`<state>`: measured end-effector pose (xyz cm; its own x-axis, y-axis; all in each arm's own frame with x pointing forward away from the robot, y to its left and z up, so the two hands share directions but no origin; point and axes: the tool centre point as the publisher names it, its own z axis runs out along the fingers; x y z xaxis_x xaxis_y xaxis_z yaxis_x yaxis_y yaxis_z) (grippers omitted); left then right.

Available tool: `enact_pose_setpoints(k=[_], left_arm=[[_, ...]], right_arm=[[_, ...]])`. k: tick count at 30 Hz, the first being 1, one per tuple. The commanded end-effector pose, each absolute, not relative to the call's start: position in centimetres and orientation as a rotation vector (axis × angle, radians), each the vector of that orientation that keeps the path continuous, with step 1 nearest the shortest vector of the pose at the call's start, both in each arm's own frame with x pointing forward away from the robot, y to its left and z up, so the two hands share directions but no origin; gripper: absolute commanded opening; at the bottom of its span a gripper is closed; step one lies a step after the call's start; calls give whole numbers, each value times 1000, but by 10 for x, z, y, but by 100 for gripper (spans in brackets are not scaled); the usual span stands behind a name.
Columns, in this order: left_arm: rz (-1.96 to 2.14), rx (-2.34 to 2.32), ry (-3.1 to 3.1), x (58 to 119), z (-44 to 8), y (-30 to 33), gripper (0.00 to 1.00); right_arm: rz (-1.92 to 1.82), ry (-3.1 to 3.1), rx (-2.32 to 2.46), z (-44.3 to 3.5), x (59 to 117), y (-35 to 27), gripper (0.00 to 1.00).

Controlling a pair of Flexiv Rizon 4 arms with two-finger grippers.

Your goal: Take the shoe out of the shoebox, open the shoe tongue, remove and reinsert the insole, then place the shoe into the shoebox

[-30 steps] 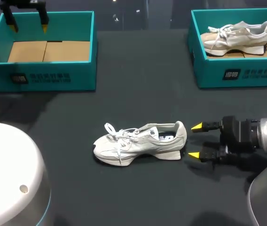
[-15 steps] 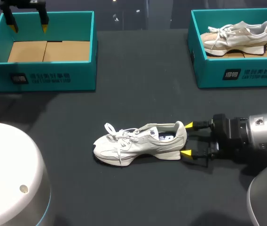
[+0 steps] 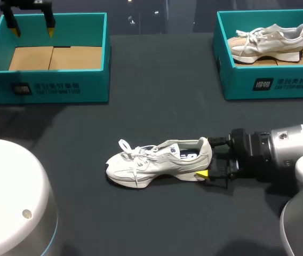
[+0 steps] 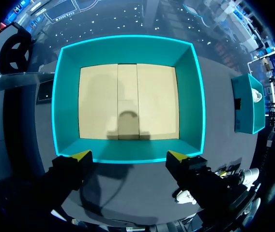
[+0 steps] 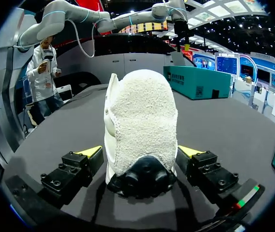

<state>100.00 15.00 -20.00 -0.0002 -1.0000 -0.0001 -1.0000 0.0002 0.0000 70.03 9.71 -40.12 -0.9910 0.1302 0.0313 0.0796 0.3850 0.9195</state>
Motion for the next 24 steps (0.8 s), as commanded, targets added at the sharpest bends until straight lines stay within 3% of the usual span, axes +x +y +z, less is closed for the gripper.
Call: enact_pose_setpoints(k=[1,22,23,24], left_arm=[[0,-2221,2222,1000,-200,150,100],[0,-2221,2222,1000,-200,150,100],[0,-2221,2222,1000,-200,150,100],[0,-2221,2222,1000,-200,150,100]], right_arm=[[1723,2572,191,-406,702,103,100],[1825,2533,122,-410,701,124,100],[1826,2532,118,-410,701,124,78],[1828,2531,115,-410,701,125,46]])
